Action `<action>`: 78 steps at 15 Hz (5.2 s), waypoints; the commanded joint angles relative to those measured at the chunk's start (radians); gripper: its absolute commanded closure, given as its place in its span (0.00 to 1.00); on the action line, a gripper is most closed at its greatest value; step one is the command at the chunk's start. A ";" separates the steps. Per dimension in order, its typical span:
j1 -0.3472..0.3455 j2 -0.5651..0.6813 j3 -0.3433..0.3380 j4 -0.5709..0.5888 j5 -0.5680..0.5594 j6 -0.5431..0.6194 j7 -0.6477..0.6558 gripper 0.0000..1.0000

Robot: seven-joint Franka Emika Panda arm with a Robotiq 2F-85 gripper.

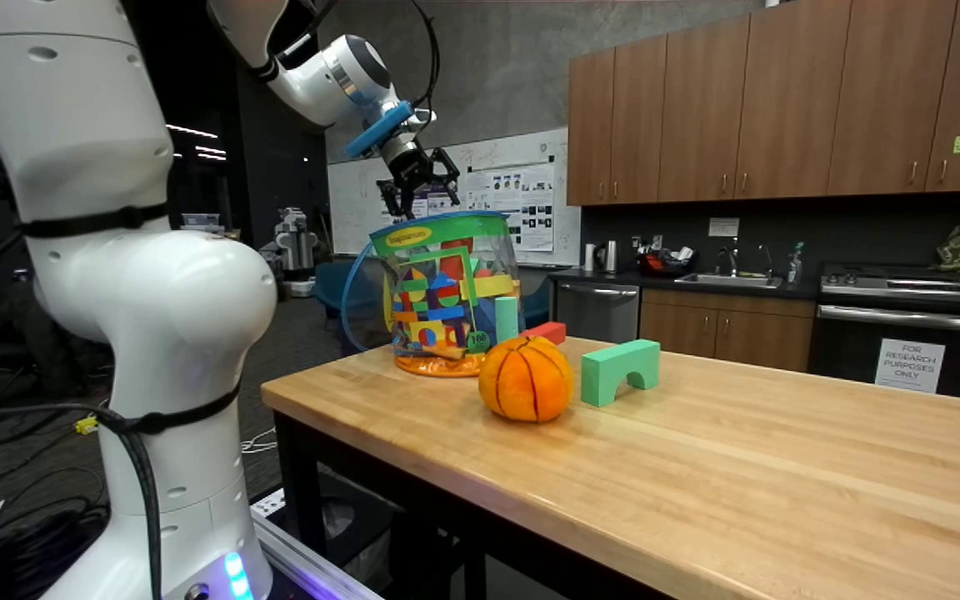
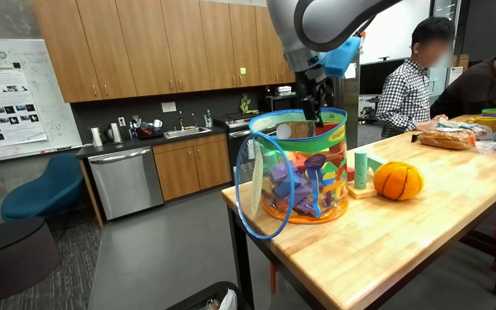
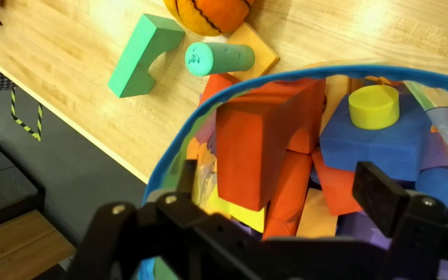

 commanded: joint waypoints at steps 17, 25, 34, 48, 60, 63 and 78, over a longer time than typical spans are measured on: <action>-0.004 0.161 -0.017 0.093 -0.108 -0.017 0.074 0.00; -0.003 0.185 -0.026 0.109 -0.114 -0.074 0.093 0.31; -0.002 0.185 -0.030 0.109 -0.108 -0.147 0.123 0.78; 0.016 0.037 -0.012 0.099 -0.193 -0.236 0.074 0.78; 0.024 -0.005 -0.003 0.118 -0.277 -0.263 0.090 0.28; 0.024 -0.005 -0.003 0.118 -0.277 -0.263 0.090 0.27; 0.022 0.068 -0.003 0.122 -0.262 -0.137 0.213 0.00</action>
